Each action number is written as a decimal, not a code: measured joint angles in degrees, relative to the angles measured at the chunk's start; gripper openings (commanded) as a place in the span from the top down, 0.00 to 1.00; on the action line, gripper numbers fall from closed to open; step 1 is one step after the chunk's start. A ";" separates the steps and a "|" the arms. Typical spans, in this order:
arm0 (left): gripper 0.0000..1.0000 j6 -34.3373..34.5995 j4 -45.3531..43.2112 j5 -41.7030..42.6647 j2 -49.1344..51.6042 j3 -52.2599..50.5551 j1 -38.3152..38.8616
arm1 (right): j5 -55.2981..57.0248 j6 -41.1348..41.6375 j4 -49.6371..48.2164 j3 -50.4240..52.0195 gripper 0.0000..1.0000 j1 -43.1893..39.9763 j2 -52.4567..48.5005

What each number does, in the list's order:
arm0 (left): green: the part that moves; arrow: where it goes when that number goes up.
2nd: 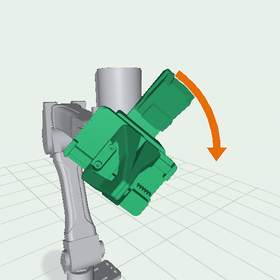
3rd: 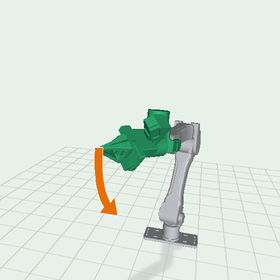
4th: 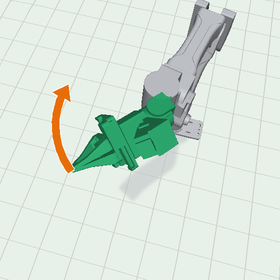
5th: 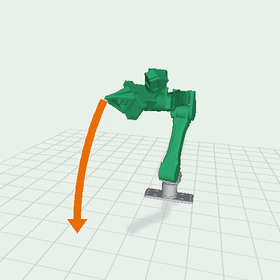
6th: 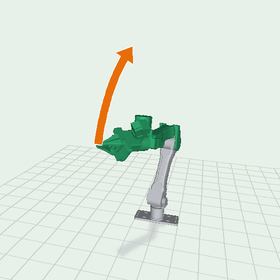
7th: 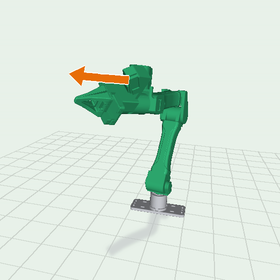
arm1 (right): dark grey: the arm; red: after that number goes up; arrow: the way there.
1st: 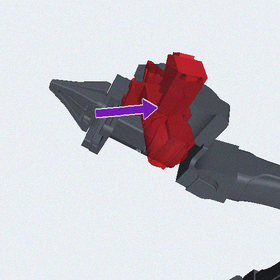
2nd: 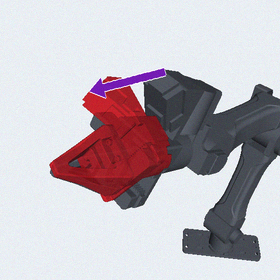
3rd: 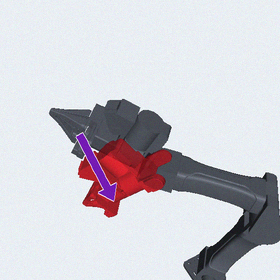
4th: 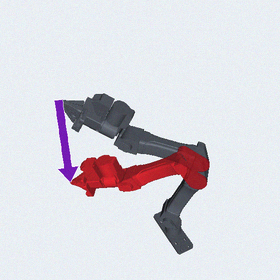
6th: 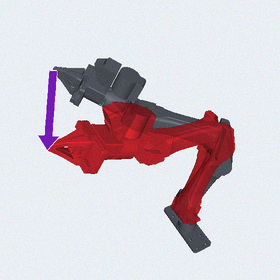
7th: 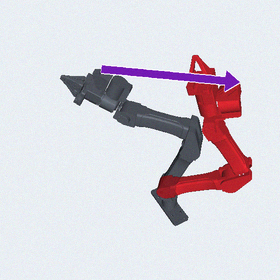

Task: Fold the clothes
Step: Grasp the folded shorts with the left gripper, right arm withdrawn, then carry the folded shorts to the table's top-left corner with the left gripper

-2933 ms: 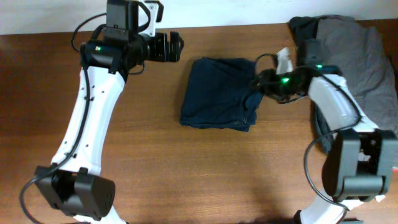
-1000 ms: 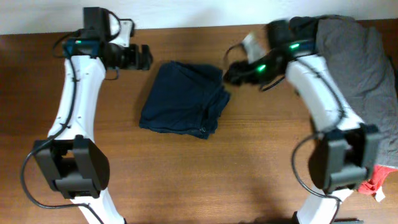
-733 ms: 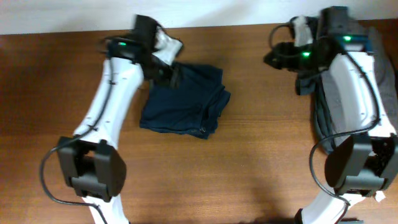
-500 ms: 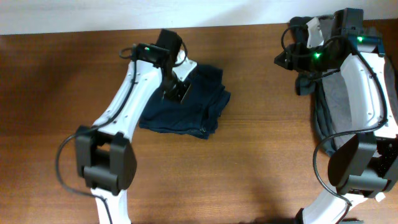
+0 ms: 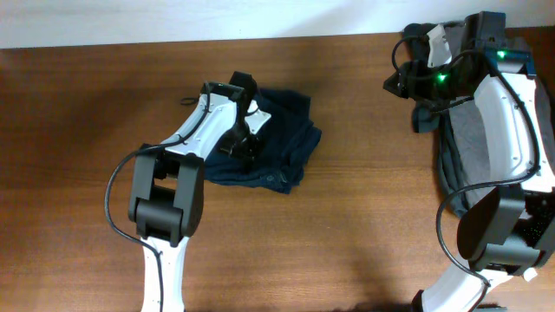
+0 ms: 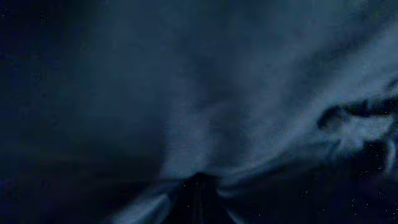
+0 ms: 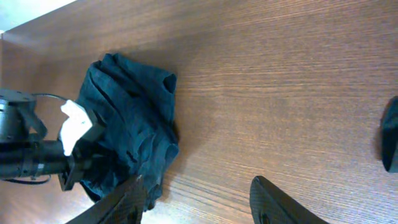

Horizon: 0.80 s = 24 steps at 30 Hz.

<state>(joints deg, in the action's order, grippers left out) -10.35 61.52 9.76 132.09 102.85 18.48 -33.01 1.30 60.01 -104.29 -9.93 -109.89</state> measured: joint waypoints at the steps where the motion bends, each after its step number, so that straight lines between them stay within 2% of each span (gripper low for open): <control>1: 0.99 0.09 -0.96 -0.28 0.13 0.02 -0.39 | 0.09 -0.04 0.00 0.00 0.42 0.00 0.00; 5: 0.99 0.28 -7.72 -3.30 1.29 1.05 -3.02 | 0.46 -0.04 -0.09 0.00 0.42 0.00 0.00; 7: 0.91 0.31 -12.79 -5.57 2.08 1.79 -5.51 | 1.01 -0.04 -0.09 0.00 0.41 0.00 0.00; 8: 0.80 0.33 -14.82 -6.60 2.49 2.08 -6.75 | 1.27 -0.04 -0.13 0.00 0.42 0.00 0.00; 11: 0.73 0.48 -21.92 -9.31 3.30 2.25 -11.02 | 2.03 -0.07 -0.13 0.00 0.42 0.00 0.00; 15: 0.70 0.57 -30.84 -11.54 4.59 2.38 -17.42 | 2.62 -0.07 -0.15 0.00 0.41 0.00 0.00; 20: 0.59 1.03 -34.36 -13.35 5.25 2.36 -23.17 | 3.17 -0.04 -0.17 0.00 0.42 0.00 0.00; 24: 0.59 1.18 -35.15 -14.49 5.38 2.36 -28.09 | 3.19 -0.04 -0.59 0.00 0.41 0.00 0.00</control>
<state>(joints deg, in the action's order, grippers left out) -9.17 26.37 -4.73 137.47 105.21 -9.61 -29.82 1.26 59.42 -104.29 -9.93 -109.89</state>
